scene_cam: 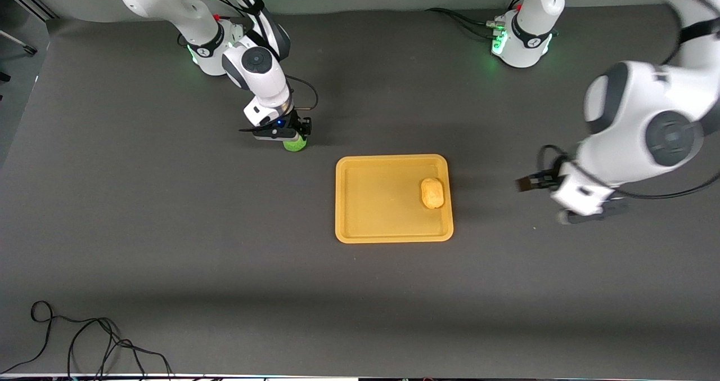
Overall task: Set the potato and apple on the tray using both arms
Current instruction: 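Grasp the green apple with the right gripper while the left gripper withdraws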
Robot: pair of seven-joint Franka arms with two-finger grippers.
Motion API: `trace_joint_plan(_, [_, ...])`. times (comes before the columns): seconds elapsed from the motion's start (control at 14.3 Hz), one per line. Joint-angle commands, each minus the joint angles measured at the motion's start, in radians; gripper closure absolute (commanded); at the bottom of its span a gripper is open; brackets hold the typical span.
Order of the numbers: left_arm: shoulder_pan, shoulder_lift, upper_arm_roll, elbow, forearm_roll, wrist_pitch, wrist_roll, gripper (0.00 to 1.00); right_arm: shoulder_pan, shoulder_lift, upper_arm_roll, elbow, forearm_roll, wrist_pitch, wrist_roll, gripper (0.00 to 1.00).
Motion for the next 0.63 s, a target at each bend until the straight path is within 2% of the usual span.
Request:
trace_joint_plan(0.0, [0.088,-0.079,-0.008,-0.06,0.042,-0.017,0.208,0.0,0.0,-0.073,-0.004,0.043,-0.013,-0.083,0.009,0.53])
trace_joint_plan(0.21, [0.187,-0.205,-0.008,-0.126,0.032,-0.023,0.398,0.01,-0.003,-0.185,-0.011,0.167,-0.013,-0.358,0.003,0.53])
trace_joint_plan(0.35, [0.207,-0.294,-0.008,-0.168,0.02,-0.023,0.43,0.01,-0.002,-0.223,-0.03,0.303,-0.011,-0.562,-0.002,0.53])
trace_joint_plan(0.56, [0.193,-0.313,-0.017,-0.162,0.015,-0.027,0.343,0.0,-0.003,-0.158,-0.034,0.647,0.001,-0.891,-0.008,0.53])
